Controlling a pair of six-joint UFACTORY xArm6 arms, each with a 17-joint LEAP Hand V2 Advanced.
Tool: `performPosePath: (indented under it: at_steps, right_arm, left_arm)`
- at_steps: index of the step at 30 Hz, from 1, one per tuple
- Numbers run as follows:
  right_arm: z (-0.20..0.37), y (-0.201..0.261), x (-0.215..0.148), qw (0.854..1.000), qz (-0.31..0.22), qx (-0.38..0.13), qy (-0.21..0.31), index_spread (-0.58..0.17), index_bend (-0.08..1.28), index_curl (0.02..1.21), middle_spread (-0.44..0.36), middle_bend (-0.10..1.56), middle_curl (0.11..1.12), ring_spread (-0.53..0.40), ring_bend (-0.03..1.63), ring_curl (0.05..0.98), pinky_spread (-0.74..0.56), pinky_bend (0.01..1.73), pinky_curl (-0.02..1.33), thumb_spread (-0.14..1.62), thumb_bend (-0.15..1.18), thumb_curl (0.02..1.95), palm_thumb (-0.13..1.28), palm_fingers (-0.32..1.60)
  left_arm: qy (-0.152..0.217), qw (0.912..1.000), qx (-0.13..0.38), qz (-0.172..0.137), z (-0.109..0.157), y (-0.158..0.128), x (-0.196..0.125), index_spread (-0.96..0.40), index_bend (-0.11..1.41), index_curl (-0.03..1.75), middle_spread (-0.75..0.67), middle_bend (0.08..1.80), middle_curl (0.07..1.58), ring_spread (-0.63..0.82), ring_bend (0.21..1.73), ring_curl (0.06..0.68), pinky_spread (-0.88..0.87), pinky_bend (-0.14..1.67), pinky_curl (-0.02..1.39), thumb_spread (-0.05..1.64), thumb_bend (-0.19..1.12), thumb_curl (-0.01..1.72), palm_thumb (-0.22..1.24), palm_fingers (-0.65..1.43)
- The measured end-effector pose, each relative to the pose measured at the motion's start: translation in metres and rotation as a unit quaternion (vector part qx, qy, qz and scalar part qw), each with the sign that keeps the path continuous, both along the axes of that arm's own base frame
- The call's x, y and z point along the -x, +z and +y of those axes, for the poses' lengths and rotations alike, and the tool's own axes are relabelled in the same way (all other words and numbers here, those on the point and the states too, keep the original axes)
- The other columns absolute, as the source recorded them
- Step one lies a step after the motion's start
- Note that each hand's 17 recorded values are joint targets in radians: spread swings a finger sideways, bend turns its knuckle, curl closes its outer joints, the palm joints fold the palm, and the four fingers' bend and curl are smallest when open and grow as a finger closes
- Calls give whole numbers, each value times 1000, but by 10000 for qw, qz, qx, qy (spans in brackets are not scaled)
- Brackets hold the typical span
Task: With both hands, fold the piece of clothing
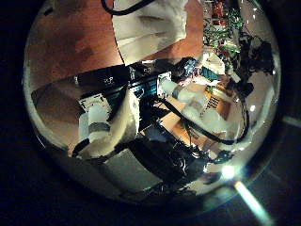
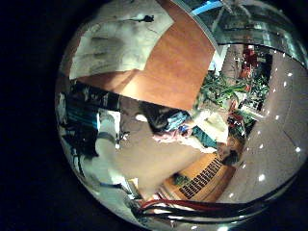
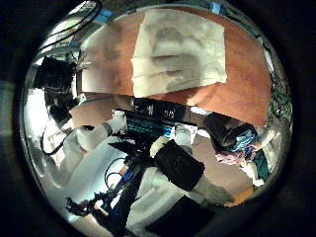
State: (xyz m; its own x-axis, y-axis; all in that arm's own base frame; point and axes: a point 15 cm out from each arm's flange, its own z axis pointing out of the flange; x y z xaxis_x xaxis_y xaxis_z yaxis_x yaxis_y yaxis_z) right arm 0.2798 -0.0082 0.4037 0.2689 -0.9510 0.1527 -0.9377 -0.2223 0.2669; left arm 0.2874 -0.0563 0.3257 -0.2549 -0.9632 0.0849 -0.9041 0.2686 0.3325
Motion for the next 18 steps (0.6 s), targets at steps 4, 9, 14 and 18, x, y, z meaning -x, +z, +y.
performPosePath:
  at_steps: [4,9,14,18]
  right_arm:
    - [-12,0,1,9999,29,-20,-108,-389,162,307,-55,241,358,34,644,193,298,682,103,1319,-12,249,414,204]
    - [-15,2,1,9999,12,-30,-128,-385,161,301,-55,238,359,35,639,196,299,673,113,1319,-12,247,415,205]
    - [-14,-1,1,9999,11,-52,-121,-385,161,298,-55,235,359,35,635,199,299,665,121,1323,-11,248,418,207]
    - [-14,-8,-3,9998,107,-52,-176,-384,162,295,-56,230,359,35,632,202,299,659,129,1324,-12,248,419,208]
  left_arm:
    - [15,10000,54,-1,-2,0,2,-68,178,412,176,186,319,325,582,184,401,257,340,1272,-14,318,372,237]
    - [24,9999,149,59,-5,-5,7,-66,177,404,177,187,323,323,585,187,400,262,341,1274,-14,318,367,234]
    - [-16,9998,176,97,-8,-18,14,-65,180,401,177,185,327,322,587,189,400,265,341,1275,-14,318,365,232]
    - [-197,9997,153,85,-18,-34,14,-63,173,398,181,179,327,321,593,191,400,271,342,1271,-13,320,374,223]
